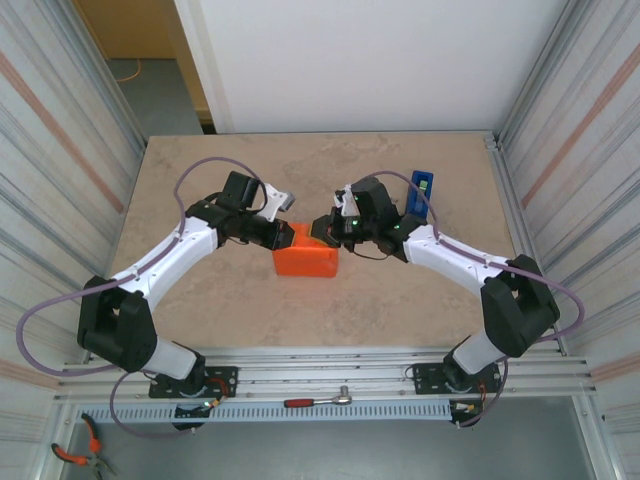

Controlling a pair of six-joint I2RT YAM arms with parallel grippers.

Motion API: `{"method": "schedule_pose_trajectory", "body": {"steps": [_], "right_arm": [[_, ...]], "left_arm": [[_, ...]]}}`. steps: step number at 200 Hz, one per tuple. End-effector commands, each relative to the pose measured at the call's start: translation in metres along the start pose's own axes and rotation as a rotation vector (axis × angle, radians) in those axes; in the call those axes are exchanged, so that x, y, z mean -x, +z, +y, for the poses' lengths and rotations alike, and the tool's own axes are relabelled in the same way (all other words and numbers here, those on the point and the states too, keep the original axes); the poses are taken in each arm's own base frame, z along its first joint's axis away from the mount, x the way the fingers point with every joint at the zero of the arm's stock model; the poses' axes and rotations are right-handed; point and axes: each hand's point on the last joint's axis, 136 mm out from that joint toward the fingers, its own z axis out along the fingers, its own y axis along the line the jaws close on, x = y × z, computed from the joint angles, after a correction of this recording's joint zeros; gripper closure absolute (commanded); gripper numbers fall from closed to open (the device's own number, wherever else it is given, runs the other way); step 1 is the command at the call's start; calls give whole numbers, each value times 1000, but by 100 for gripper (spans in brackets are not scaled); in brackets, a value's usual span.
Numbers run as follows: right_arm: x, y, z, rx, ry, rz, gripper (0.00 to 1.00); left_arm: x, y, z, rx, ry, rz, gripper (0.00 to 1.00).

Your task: Wrap the gift box in paper

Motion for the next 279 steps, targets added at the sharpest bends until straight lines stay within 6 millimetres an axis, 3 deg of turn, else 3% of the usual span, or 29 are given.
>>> {"method": "schedule_pose_trajectory", "body": {"steps": [1,82,139,203,237,279], "right_arm": [[4,0,10,13,1,-14,100],[2,6,0,-15,-4,3,100],[-4,7,-38,-214,-42,49,100],[-14,6,-64,-404,-127,113,100],[-24,10,-79,-503,-171,147,100],[-31,11,-91,-535,-170,165,100]], "left_arm": [[-41,19,4,5,-39,147,90],[-41,19,4,3,-40,148,89],[-40,18,3,2,-38,144,90],[-37,16,-1,-15,-38,131,90],[-23,8,-9,-44,-37,95,90],[17,-18,-24,-104,-56,-18,90]]}}
